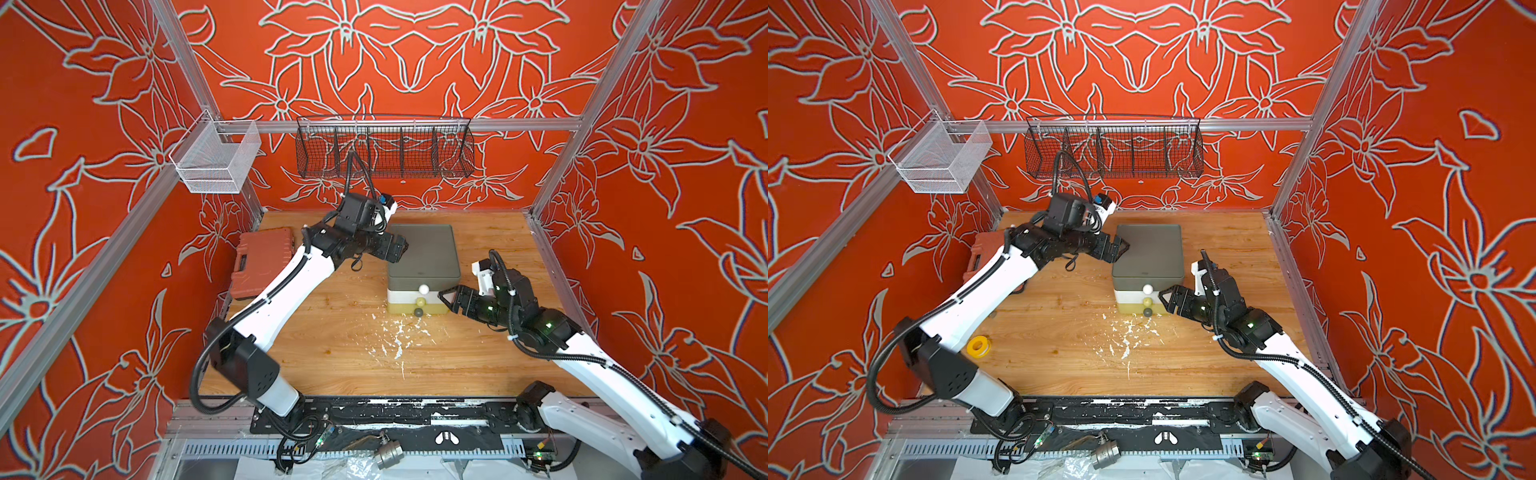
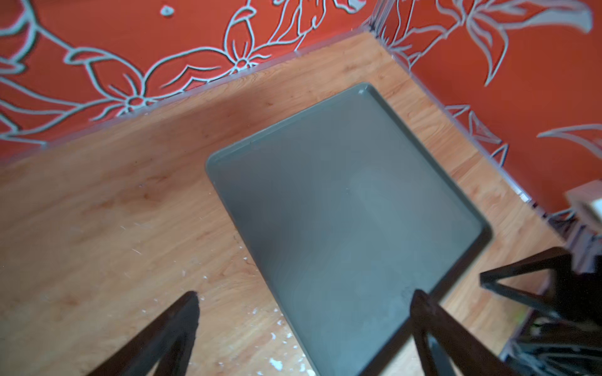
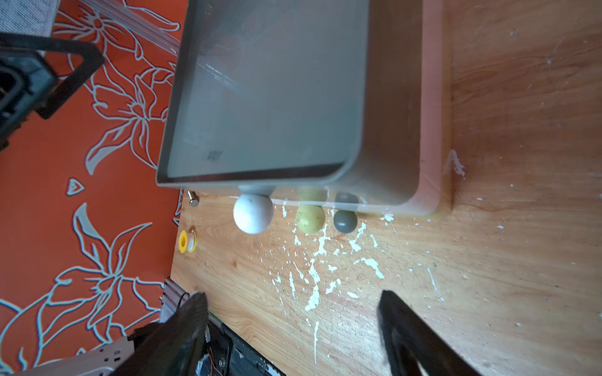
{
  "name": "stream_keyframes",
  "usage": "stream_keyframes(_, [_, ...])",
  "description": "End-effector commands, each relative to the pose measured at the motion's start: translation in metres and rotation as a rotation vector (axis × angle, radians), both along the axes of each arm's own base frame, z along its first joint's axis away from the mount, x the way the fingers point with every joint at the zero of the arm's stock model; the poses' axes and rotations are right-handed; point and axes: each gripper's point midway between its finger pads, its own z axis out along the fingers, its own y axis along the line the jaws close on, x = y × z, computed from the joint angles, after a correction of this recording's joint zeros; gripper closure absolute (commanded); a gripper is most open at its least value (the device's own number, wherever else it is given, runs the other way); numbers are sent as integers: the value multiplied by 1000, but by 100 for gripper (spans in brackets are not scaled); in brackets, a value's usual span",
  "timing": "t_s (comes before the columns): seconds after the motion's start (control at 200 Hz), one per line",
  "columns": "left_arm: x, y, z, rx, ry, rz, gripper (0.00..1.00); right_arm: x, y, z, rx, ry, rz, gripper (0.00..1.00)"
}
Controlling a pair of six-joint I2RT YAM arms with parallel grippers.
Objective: Take the mice out of the drawer
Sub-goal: Adjust the storage box at the center of the board.
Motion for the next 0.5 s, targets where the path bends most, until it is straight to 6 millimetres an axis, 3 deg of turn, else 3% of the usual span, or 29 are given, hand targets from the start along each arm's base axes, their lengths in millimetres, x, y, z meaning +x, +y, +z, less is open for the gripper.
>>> stream_keyframes(0.0, [12, 0, -10, 165, -35, -101, 2, 11, 4, 28, 43, -68, -29, 16])
stream_keyframes(0.315, [67, -16, -48, 290, 14, -168, 0, 16, 13, 31, 24, -65, 9, 16])
stream_keyframes(0.495, [86, -26, -63, 301, 53, -194, 4, 16, 14, 31, 17, -66, 21, 16])
